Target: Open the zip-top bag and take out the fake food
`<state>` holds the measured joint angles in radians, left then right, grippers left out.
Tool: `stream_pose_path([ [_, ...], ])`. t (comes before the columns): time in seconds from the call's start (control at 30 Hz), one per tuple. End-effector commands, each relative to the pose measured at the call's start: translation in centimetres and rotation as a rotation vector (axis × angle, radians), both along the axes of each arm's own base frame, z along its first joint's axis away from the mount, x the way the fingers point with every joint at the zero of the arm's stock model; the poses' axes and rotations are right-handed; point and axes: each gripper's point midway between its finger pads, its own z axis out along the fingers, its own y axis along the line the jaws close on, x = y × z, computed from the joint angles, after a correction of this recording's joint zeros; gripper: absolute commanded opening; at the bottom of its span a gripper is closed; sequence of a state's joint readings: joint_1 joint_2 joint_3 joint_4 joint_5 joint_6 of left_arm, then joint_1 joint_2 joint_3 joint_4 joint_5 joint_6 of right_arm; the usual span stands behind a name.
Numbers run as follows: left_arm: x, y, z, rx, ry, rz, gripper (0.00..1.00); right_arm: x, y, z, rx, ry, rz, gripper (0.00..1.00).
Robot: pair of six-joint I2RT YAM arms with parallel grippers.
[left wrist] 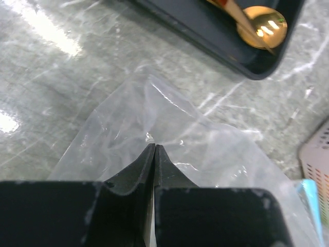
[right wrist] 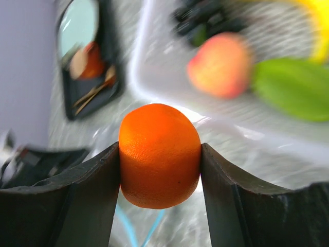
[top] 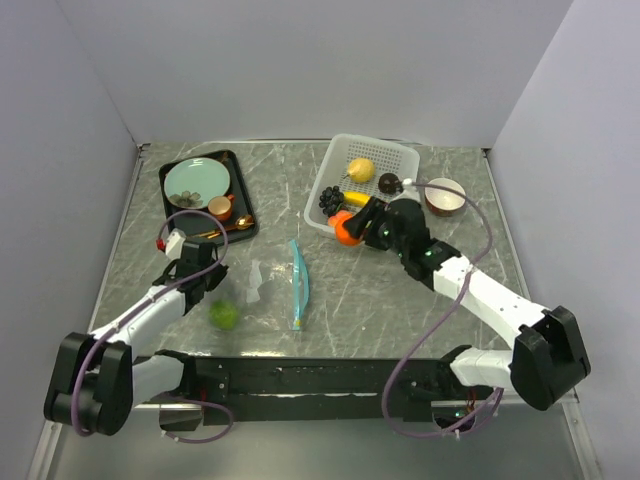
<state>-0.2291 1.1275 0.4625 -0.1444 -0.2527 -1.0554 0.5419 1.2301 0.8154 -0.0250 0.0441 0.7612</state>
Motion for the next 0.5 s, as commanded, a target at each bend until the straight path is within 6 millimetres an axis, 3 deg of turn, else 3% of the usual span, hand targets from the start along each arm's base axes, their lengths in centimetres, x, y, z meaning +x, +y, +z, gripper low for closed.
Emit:
stream_pose_path([
  [0.0,1.7,-0.9,3.5,-0.015,-0.105,-0.057,0.08,2.7,-2.7,1.6,-0.023,-0.027,-0.059,0.47],
  [0.1,1.7,-1.0,4.7,-0.014,-0.137,-0.071,0.09,4.9,-4.1,1.6,-0.036,-0.021,-0.105,0.49],
  [0.13,1.8,-0.9,5.6,-0.016,-0.156,-0.071,0.10,5.8,-4.8,0.6,-0.052,0.008,-0.125,0.50],
  [0.23,1.7,-0.9,6.8,-0.014,-0.182,-0.074,0.11,7.5,-5.2,0.2,-0.053,0.018,-0.139,0.52],
  [0.33,1.2,-0.9,7.4,-0.018,-0.197,-0.081,0.15,8.9,-5.5,-0.4,-0.075,0.038,-0.145,0.61],
  [0.37,1.1,-0.9,7.5,-0.024,-0.202,-0.081,0.17,9.5,-5.5,0.2,-0.085,0.029,-0.142,0.71],
  [0.47,0.4,-0.8,7.8,-0.042,-0.206,-0.072,0.23,9.6,-5.5,-0.3,-0.116,0.052,-0.129,0.85],
])
